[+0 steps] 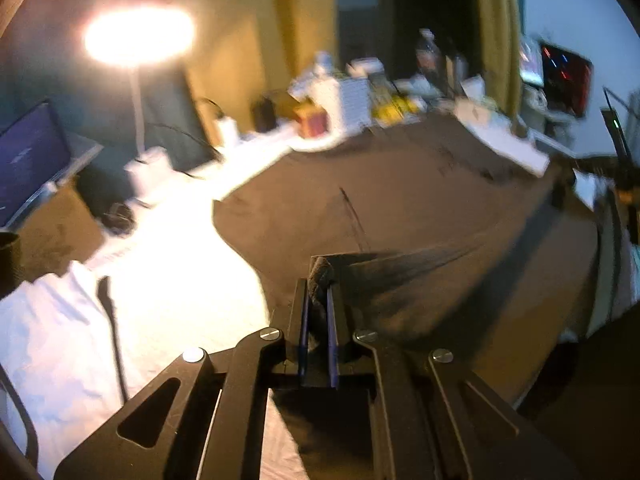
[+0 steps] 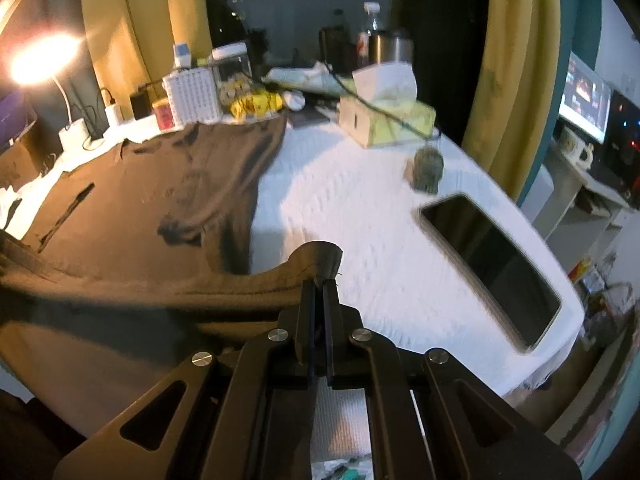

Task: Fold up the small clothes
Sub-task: 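Carry the held hem over toward the collar with both grippers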

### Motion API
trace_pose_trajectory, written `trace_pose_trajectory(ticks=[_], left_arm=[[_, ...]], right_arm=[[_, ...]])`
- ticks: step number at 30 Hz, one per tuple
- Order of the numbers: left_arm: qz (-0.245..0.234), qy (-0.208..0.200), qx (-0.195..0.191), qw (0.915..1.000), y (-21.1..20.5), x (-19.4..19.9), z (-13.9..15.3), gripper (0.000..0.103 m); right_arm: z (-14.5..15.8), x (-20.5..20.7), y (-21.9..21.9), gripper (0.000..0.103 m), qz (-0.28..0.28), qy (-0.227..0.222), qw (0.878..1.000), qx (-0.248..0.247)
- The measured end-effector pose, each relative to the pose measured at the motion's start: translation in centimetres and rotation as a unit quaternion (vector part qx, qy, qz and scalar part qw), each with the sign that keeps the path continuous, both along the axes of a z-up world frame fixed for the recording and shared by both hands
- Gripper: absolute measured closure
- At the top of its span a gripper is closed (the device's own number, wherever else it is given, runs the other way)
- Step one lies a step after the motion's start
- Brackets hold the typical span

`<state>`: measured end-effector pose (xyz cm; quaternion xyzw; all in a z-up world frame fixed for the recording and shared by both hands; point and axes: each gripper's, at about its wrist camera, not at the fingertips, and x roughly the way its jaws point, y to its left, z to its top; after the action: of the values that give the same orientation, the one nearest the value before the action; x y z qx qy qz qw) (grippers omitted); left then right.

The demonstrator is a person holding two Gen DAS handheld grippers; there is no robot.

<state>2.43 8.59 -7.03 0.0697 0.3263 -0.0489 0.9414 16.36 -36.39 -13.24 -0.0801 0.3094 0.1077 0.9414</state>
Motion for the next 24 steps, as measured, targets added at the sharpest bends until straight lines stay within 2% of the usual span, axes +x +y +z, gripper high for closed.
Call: trace_pose_trajectory(ticks=[5, 13, 24], left_arm=[[0.037, -0.036, -0.011, 0.9986, 1.4, 0.4, 0.9, 0.097], [0.065, -0.072, -0.027, 0.9949, 2.9, 1.7, 2.0, 0.097], [0.080, -0.093, -0.026, 0.9921, 4.5, 4.7, 3.4, 0.097]], right_arm=[[2.4, -0.1, 0.6, 0.099, 0.006, -0.029, 1.000, -0.004], [5.4, 1.1, 1.7, 0.099, 0.016, -0.068, 0.998, -0.007], [6.9, 4.7, 3.2, 0.099, 0.026, -0.094, 0.995, 0.011]])
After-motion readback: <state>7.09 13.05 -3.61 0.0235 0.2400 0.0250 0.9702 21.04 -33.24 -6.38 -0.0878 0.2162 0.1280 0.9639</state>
